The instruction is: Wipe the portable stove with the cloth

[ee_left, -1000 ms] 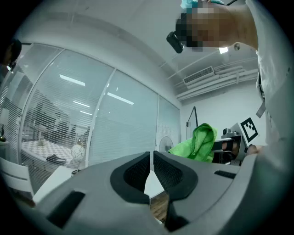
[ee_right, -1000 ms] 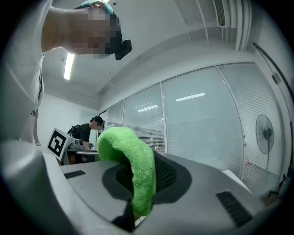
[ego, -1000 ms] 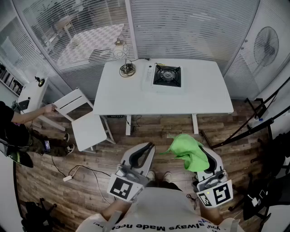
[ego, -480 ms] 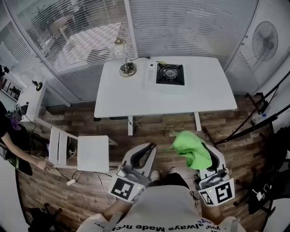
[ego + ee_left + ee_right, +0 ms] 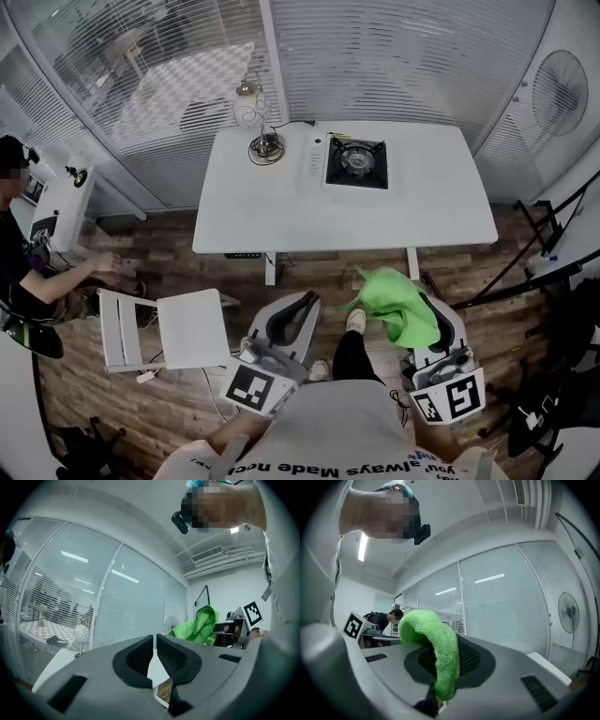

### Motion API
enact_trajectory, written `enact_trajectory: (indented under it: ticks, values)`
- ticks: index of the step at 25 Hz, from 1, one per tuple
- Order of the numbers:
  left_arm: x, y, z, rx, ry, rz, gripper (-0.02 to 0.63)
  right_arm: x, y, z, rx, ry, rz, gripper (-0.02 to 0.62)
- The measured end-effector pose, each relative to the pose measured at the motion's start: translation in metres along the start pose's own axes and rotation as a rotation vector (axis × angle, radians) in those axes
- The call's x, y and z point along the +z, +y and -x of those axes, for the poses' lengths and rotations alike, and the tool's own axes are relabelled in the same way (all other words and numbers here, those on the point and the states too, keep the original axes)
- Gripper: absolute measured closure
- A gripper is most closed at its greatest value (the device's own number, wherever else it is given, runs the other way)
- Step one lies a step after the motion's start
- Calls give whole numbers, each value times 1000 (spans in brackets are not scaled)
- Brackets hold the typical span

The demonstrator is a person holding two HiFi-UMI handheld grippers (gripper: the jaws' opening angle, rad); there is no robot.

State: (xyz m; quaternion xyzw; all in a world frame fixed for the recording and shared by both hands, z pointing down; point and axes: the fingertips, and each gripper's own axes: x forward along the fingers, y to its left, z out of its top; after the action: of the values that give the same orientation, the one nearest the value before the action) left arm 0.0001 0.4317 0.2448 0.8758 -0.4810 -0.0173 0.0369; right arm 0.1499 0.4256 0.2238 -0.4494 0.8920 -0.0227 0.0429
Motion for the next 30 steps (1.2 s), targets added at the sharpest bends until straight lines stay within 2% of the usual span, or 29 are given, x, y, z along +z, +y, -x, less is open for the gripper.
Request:
enact_trajectory:
  ticks: [20,26,30]
  values:
    - [9,47,-204,95,10,-15,578,11,-183,-125,79,0,-25,553]
    - [1,58,-236,125,41,7,578,6,-212,-155,111,13,-36,554]
    - [1,73,-249,140,31,2,578,-1,-220,-175,124,25,-50,554]
